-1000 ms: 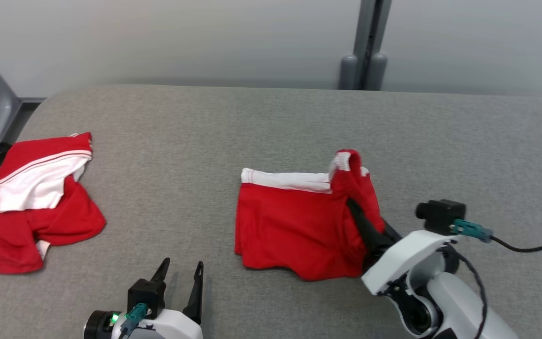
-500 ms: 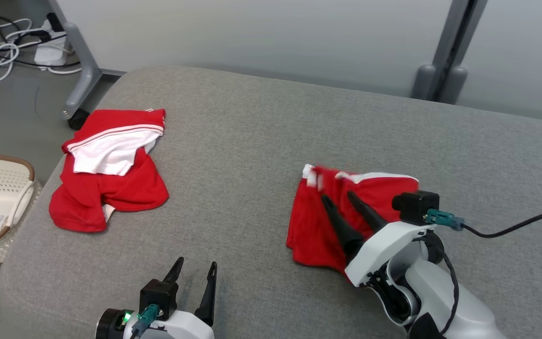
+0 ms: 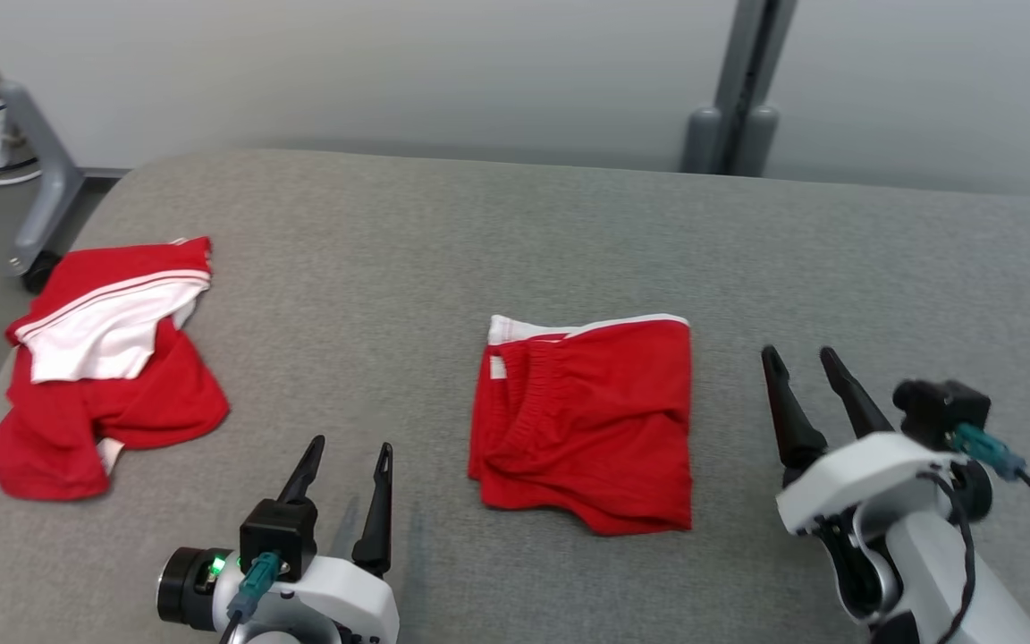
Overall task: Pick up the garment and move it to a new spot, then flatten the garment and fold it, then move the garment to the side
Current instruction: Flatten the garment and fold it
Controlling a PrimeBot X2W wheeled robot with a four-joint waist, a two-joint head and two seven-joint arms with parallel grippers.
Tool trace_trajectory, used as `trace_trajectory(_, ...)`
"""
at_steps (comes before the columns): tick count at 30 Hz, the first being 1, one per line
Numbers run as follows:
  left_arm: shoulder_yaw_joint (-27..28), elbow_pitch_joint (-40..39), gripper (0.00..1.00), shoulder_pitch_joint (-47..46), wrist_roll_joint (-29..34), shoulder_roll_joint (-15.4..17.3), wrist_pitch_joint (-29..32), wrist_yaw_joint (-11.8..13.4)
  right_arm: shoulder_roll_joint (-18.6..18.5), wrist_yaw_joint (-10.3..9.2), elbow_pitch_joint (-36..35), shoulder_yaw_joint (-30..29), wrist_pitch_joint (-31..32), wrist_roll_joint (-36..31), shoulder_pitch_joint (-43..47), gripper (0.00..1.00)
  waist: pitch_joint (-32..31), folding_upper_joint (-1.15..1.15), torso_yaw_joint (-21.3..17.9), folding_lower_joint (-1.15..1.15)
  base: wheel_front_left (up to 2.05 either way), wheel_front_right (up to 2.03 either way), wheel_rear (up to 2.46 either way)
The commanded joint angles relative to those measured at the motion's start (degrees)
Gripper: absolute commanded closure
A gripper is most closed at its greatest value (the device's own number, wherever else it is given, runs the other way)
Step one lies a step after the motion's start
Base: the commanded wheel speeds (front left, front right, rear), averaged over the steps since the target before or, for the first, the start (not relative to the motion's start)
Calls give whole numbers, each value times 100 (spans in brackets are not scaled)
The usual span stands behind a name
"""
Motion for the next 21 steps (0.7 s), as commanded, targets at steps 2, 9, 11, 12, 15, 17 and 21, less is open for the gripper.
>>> trace_trajectory(2, 137, -75, 0, 99, 73, 27, -8, 57, 26, 1, -363, -459, -24, -593, 419, 0, -4, 0, -319, 0, 0, 0, 0)
trace_trajectory(9, 398, -119, 0, 221, 211, 26, -8, 4, 99, 1, -893, -1088, -25, -1389, 1053, 0, -96, 0, -603, 0, 0, 0, 0)
trace_trajectory(11, 461, -98, 0, 255, 233, 26, -8, -21, 101, 1, -996, -1098, -25, -1458, 1234, 0, -152, 0, -658, 0, 0, 0, 0)
trace_trajectory(12, 493, -96, 0, 276, 247, 25, -8, -26, 103, 1, -1052, -1049, -25, -1494, 1294, 0, -184, 0, -682, 0, 0, 0, 0)
trace_trajectory(15, 569, -63, 0, 390, 266, 25, -8, -36, 91, 1, -1110, -963, -26, -1414, 1518, 0, -301, 0, -736, 0, 0, 0, 0)
trace_trajectory(17, 615, -40, 0, 477, 296, 25, -8, -38, 92, 1, -1154, -932, -26, -1323, 1632, 0, -393, 0, -757, 0, 0, 0, 0)
trace_trajectory(21, 710, -38, 0, 606, 320, 23, -8, -11, 91, 1, -1245, -826, -27, -1273, 1806, 0, -507, 0, -815, 0, 0, 0, 0)
